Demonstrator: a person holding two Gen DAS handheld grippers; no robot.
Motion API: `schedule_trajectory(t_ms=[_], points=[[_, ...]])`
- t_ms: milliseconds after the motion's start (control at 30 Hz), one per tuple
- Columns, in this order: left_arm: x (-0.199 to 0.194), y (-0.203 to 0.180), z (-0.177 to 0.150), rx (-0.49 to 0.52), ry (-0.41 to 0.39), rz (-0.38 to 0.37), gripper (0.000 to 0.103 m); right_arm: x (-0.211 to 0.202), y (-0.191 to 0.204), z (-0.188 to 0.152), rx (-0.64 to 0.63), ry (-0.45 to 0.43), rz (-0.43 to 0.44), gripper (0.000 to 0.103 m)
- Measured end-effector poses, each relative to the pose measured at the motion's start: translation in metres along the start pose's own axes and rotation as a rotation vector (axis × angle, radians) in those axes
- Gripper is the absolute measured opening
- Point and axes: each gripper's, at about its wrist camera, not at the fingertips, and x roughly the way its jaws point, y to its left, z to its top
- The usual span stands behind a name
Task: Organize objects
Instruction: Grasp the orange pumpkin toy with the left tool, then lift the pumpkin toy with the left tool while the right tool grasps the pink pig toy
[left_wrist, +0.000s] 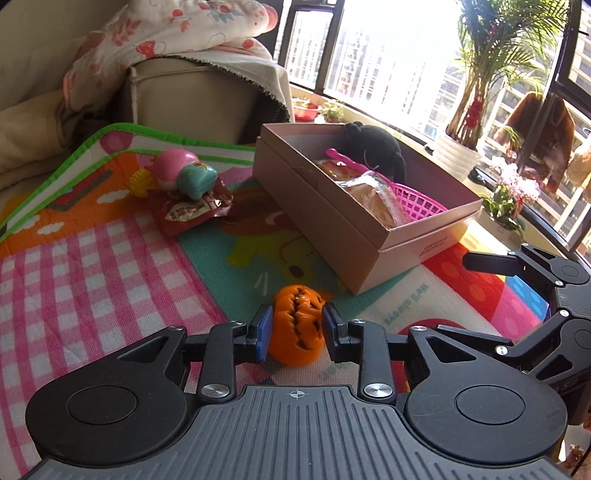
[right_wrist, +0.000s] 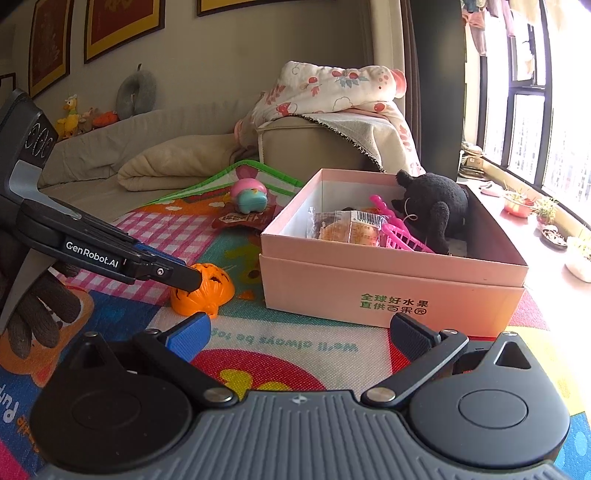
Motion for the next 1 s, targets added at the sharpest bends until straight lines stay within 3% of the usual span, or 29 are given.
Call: schedule_trajectory(t_ms=[133,233,433,633,800,1000], points=[[0.014,-0.009,0.002,0.033,0.037,0.024,0.042,0.001,0.0,0.0,-0.001,0.004,0.002,0.103],[0.023,-0.018,0.001,0.067,0.036,0.047,0.043,0.0,0.0,0.0,0.001,0.003,0.001,0.103],[0.012,-0.011,-0.002,-0.03,-0.055,0.046,0.04,0.002,0.001,0.0,-0.007,0.017,-0.003,0.103],[-0.025,0.032,-0.035,-0.271,-0.235,0.11,0.04,0.006,0.022,0.012,-0.125,0.033,-0.027,0.103],[-0.044,0.074,-0.056,-0.443,-0.353,0.212,0.04,0.013,0.064,0.073,-0.271,-0.016,0.015,0.103],[-0.051,0.094,-0.068,-0.565,-0.404,0.164,0.04,0.108,0.1,0.169,-0.179,0.155,0.091,0.103]])
